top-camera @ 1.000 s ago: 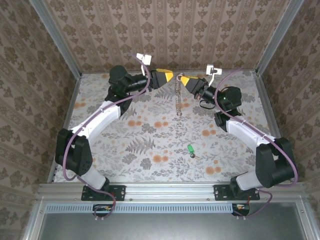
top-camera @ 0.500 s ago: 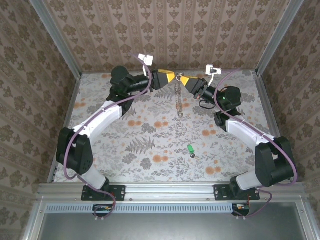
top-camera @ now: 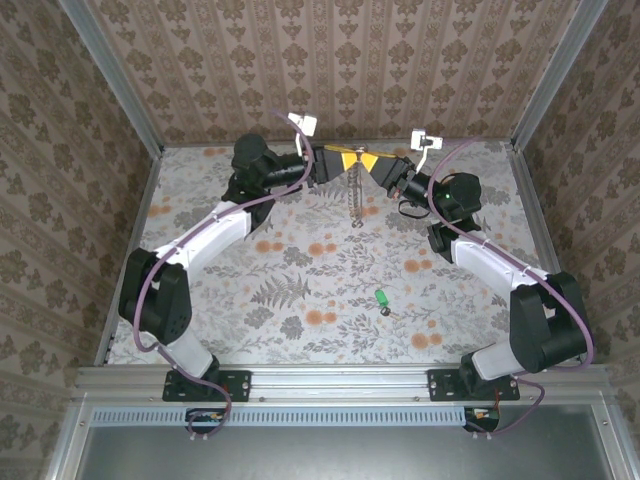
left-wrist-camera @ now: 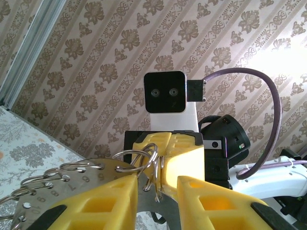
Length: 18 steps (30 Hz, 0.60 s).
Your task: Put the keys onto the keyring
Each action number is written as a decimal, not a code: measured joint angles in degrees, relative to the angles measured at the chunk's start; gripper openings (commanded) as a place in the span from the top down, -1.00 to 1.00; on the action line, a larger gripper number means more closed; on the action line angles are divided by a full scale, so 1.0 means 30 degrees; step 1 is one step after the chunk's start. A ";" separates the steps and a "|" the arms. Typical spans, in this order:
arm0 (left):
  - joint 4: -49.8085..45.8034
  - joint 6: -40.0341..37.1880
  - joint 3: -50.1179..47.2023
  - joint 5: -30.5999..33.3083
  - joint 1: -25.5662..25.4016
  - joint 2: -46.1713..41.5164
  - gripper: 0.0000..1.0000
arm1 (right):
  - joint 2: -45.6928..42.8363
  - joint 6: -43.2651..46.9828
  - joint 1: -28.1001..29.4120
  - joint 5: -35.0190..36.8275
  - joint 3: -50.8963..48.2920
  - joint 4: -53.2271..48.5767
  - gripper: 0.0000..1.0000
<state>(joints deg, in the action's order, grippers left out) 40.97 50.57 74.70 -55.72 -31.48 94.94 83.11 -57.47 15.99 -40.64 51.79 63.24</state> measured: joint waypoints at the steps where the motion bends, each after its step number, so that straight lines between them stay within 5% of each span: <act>1: -0.0073 0.0000 0.0029 -0.0007 -0.0044 0.0000 0.45 | 0.0000 0.0007 0.0000 0.0000 0.0000 0.0000 1.00; 14: -0.0364 -0.0262 0.0211 0.0080 -0.0153 0.0248 1.00 | 0.0007 0.0007 -0.0080 -0.0015 0.0000 0.0007 1.00; 18: -0.0685 -0.0605 0.0240 0.0117 -0.0160 0.0248 1.00 | 0.0007 -0.0015 -0.0219 -0.0015 0.0000 -0.0124 0.36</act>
<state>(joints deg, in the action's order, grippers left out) 38.92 48.75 75.42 -55.37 -31.97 95.68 83.13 -57.52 15.33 -40.69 51.79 62.87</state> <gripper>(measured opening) 0.046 0.200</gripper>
